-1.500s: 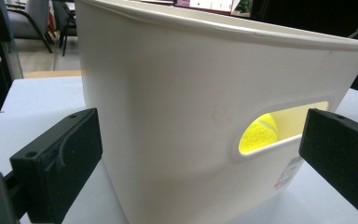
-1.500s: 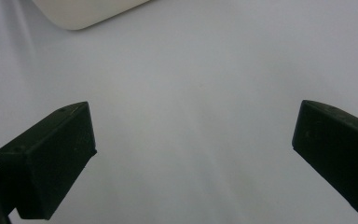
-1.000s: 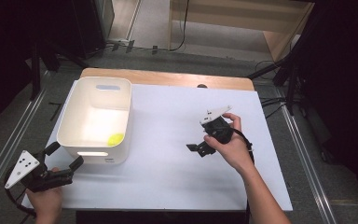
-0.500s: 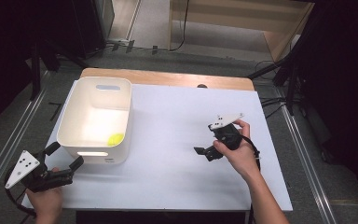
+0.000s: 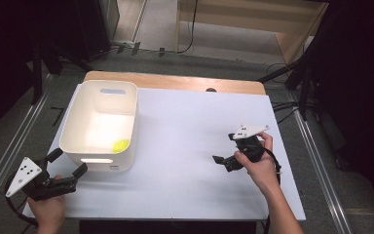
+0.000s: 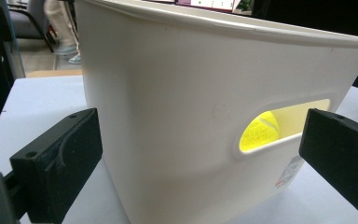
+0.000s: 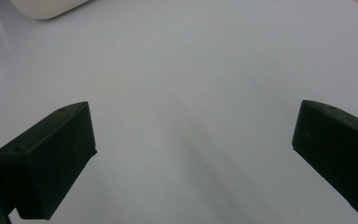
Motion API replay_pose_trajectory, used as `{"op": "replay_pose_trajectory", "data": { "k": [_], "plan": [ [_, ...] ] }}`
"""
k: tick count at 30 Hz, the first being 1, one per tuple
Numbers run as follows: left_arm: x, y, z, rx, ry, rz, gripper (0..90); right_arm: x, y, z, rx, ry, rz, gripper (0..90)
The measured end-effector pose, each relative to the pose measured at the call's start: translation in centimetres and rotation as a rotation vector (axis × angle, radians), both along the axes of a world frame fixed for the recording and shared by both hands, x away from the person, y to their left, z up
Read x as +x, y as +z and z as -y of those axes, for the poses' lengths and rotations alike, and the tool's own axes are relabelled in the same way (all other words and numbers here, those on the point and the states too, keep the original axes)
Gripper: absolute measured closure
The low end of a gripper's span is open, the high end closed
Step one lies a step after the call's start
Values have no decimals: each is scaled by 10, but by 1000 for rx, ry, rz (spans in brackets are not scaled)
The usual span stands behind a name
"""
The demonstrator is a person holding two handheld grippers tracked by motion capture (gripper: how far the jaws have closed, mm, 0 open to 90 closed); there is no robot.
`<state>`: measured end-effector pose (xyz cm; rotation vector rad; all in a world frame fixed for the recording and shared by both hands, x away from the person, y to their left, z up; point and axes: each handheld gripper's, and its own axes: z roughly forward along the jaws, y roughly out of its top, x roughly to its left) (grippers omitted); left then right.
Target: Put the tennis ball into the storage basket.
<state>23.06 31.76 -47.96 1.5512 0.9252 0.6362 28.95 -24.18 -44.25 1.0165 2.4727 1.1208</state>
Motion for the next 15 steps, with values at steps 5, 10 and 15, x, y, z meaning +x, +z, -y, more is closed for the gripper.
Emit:
{"op": "replay_pose_trajectory", "data": {
  "k": [5, 10, 15],
  "plan": [
    [0, 0, 0, 1, -1, 0, 0, -5, -6, 8, 15, -20, 2, 0],
    [0, 0, 0, 2, 0, -1, 0, -10, -10, 16, 31, -34, 9, 0],
    [0, 0, 0, 2, 0, 1, 0, -14, -13, 24, 49, -53, 19, 0]
  ]
}}
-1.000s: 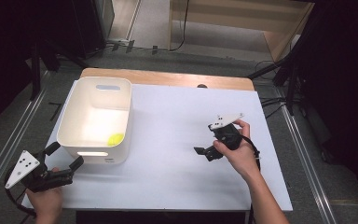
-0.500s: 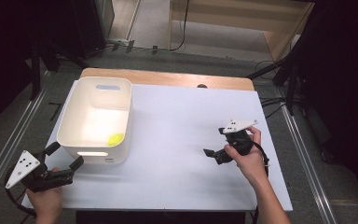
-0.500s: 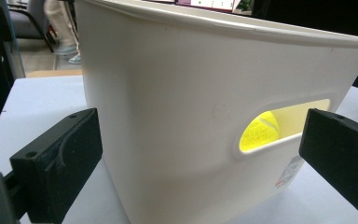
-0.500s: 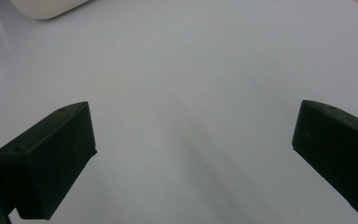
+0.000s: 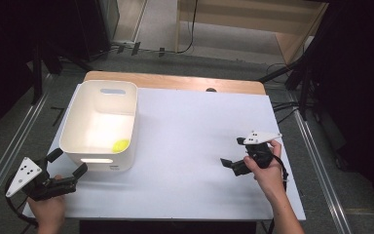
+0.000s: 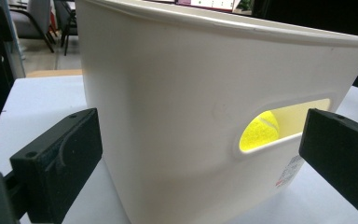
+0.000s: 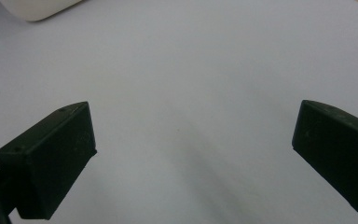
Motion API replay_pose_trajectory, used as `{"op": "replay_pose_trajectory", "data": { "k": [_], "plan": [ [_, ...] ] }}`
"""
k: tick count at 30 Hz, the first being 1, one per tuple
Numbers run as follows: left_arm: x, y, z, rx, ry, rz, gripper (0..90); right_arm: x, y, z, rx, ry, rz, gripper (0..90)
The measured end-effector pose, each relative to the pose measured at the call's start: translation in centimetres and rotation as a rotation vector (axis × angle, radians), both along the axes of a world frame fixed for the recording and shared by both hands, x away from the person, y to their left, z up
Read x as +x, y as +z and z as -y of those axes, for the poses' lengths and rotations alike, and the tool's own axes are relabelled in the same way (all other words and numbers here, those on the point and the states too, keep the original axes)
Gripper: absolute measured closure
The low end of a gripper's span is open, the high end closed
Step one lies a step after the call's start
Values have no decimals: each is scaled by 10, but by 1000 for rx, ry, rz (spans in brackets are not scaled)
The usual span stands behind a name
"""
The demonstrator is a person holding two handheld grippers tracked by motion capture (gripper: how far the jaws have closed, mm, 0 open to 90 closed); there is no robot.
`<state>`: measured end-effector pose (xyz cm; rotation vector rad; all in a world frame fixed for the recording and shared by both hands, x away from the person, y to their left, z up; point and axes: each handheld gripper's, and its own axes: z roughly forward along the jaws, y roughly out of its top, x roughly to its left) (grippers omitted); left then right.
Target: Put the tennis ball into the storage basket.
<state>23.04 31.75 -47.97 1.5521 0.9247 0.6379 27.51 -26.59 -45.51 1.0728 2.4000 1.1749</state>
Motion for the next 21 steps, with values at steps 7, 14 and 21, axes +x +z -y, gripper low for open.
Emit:
{"op": "replay_pose_trajectory", "data": {
  "k": [7, 14, 21],
  "plan": [
    [0, 0, 0, 1, -1, 0, 0, -7, -6, 11, 28, -20, 15, 0],
    [0, 0, 0, 2, 0, 0, 0, -14, -14, 21, 48, -55, 23, 0],
    [0, 0, 0, 2, -2, -1, 0, -21, -22, 32, 72, -90, 35, 0]
  ]
}}
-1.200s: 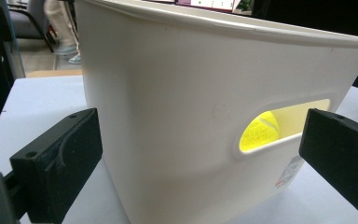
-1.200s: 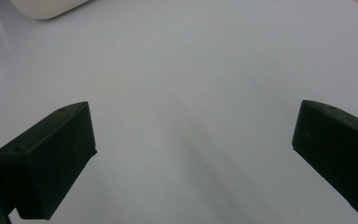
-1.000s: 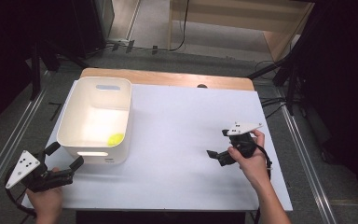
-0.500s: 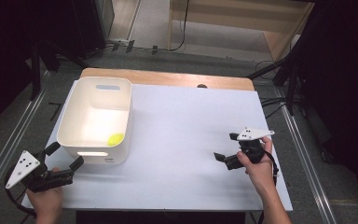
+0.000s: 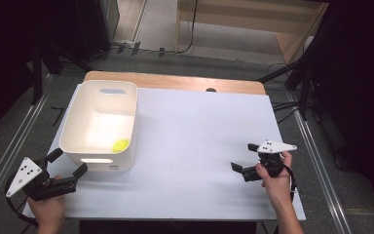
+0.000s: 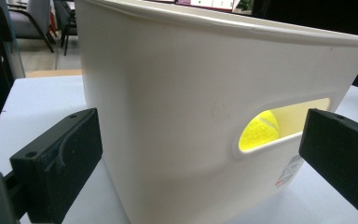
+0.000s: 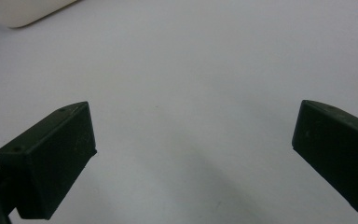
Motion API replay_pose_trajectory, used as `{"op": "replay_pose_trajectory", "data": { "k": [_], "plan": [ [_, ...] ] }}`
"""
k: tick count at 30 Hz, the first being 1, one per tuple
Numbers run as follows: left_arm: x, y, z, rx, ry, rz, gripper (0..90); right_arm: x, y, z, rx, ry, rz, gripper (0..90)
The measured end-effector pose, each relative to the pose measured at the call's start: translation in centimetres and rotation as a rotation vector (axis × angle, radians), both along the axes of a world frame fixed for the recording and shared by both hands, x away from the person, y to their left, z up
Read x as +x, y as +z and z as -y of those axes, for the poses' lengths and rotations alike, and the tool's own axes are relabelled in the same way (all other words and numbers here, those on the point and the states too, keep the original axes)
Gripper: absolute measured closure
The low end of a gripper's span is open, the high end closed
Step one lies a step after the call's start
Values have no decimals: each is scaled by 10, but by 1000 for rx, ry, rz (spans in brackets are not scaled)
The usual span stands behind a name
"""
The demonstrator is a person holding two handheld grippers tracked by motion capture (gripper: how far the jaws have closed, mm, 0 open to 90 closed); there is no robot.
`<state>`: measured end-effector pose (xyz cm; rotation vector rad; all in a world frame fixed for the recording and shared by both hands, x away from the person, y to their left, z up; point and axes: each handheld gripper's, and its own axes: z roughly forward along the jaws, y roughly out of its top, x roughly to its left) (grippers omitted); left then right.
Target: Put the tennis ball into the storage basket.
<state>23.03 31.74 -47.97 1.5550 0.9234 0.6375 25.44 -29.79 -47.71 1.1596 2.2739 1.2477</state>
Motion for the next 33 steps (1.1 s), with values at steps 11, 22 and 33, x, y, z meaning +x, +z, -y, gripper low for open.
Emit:
{"op": "replay_pose_trajectory", "data": {
  "k": [11, 22, 33],
  "plan": [
    [0, 0, 0, 1, 1, 0, 0, -12, -10, 16, 36, -42, 34, 0],
    [0, 0, 0, -1, 1, 0, 0, -26, -20, 34, 81, -90, 91, 0],
    [0, 0, -1, -4, 0, 0, 0, -44, -33, 55, 152, -116, 144, 0]
  ]
}}
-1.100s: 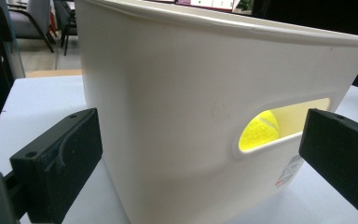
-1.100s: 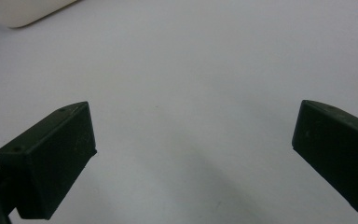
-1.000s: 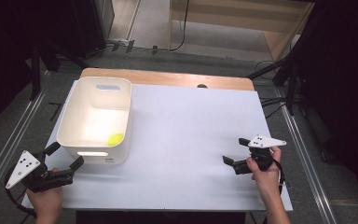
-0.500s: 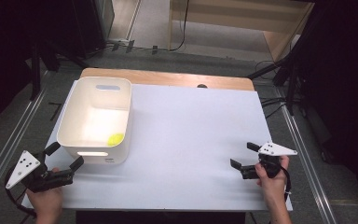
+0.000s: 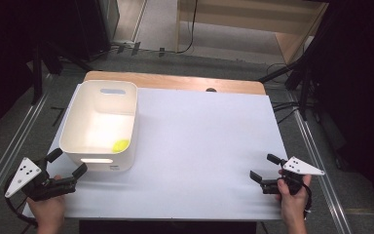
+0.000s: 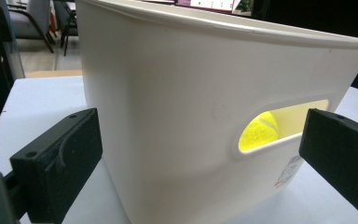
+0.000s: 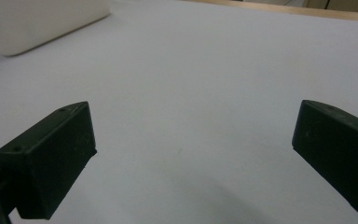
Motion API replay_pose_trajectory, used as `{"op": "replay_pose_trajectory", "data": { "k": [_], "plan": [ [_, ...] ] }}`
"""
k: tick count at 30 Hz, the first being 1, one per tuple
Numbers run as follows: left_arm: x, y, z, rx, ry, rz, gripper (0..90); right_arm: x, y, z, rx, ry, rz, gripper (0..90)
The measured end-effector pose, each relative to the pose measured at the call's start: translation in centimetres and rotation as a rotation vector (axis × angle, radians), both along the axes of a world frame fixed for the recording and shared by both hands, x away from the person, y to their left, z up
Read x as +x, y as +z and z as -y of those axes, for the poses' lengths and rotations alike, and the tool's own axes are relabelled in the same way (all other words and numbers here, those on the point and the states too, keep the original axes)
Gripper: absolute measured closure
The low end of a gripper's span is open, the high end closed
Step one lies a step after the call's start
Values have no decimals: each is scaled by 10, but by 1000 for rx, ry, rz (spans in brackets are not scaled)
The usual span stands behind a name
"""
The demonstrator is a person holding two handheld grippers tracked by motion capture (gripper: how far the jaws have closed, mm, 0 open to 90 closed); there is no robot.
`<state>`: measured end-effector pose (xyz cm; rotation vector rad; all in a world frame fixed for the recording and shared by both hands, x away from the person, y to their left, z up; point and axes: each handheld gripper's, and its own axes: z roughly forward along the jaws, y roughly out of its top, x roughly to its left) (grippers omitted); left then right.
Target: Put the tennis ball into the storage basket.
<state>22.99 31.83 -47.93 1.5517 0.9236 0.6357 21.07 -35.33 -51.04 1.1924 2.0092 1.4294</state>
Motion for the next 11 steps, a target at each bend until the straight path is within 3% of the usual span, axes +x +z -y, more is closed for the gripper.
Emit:
{"op": "replay_pose_trajectory", "data": {
  "k": [2, 11],
  "plan": [
    [0, 0, 0, 1, -1, 0, 0, -4, -2, 7, 28, -3, 10, 0],
    [1, 0, 0, -1, -1, 0, 0, -10, -4, 19, 46, -63, 31, 0]
  ]
}}
